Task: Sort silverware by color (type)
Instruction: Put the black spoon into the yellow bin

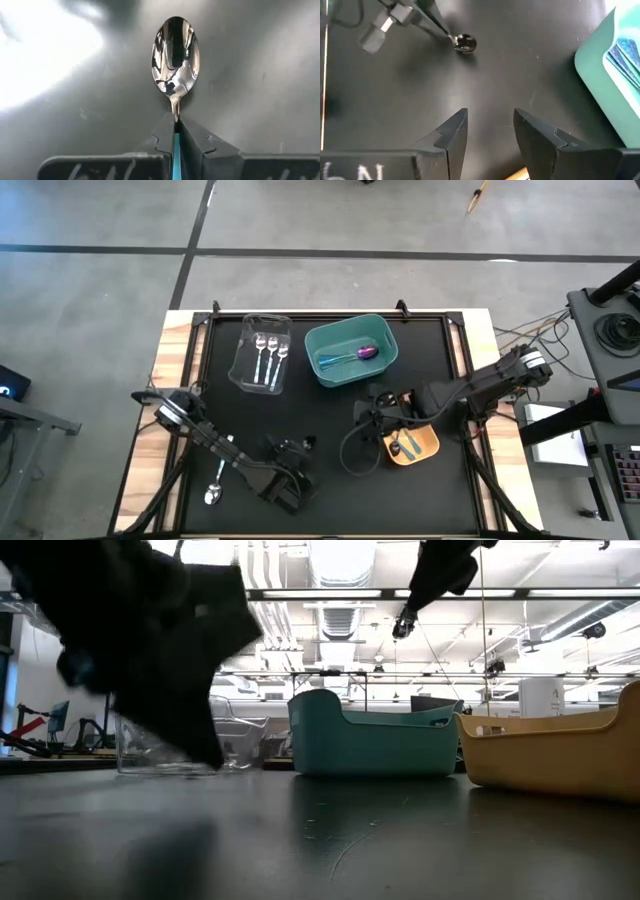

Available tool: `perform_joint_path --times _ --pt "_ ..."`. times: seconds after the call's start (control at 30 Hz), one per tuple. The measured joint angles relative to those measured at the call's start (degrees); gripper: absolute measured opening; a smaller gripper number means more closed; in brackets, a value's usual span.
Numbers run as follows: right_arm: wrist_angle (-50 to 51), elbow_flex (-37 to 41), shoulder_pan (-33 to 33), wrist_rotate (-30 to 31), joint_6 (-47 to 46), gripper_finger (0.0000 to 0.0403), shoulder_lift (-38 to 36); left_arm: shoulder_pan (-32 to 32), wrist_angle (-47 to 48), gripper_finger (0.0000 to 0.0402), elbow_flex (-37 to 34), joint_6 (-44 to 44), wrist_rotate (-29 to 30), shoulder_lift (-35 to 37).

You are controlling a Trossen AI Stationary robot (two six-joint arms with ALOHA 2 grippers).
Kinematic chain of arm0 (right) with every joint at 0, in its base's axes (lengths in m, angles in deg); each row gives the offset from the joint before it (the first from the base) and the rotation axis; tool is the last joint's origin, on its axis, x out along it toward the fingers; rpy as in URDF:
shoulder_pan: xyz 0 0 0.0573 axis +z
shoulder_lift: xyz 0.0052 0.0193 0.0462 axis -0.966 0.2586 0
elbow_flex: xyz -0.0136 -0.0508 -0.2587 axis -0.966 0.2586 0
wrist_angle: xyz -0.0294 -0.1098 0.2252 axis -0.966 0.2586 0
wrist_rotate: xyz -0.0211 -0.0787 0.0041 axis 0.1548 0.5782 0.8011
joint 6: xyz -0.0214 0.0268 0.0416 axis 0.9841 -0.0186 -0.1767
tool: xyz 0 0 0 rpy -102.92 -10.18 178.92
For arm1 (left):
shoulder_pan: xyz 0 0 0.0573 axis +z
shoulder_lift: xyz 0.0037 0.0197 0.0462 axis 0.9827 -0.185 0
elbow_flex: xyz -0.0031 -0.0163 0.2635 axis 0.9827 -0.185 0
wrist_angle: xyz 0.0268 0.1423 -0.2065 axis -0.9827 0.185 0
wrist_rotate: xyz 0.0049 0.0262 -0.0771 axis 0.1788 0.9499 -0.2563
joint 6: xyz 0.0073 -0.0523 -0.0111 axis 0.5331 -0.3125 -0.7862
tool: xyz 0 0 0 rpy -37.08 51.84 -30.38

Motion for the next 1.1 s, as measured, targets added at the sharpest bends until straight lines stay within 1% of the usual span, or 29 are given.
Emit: perform_joint_path --times 0.23,0.43,0.63,0.7,0.77,0.87,0.9,1.1 --pt "-12.9 5.7 0.3 1.0 1.3 0.015 0.2 -0.5 12.9 0.0001 3.9 0.1 11.5 2.1" --pt "-26.3 9.9 0.3 1.0 8.5 0.015 0.5 -0.7 24.3 0.0001 7.9 0.4 20.6 3.9" --pt "-35.1 12.7 -0.2 1.7 10.4 0.015 0.5 -0.9 30.1 0.0 8.8 6.1 29.8 7.9" --pt "-37.5 13.5 -0.2 4.3 10.8 0.015 0.5 -0.9 32.7 0.0 8.8 6.3 33.6 9.2" --pt "-40.3 14.3 -0.2 8.2 11.8 0.015 0.5 -0.9 34.5 0.0 8.8 6.4 39.1 10.5" --pt "-49.2 16.4 -0.2 13.5 15.1 0.015 0.5 -0.9 34.8 0.0 8.8 6.4 48.2 11.0" --pt "-52.8 17.1 -0.2 14.1 16.3 0.015 0.5 -0.9 34.7 0.0 8.8 6.4 49.4 11.0" --pt "-75.1 21.3 -0.2 14.6 23.2 0.015 0.5 1.7 34.7 0.0 8.8 6.3 49.7 10.6"
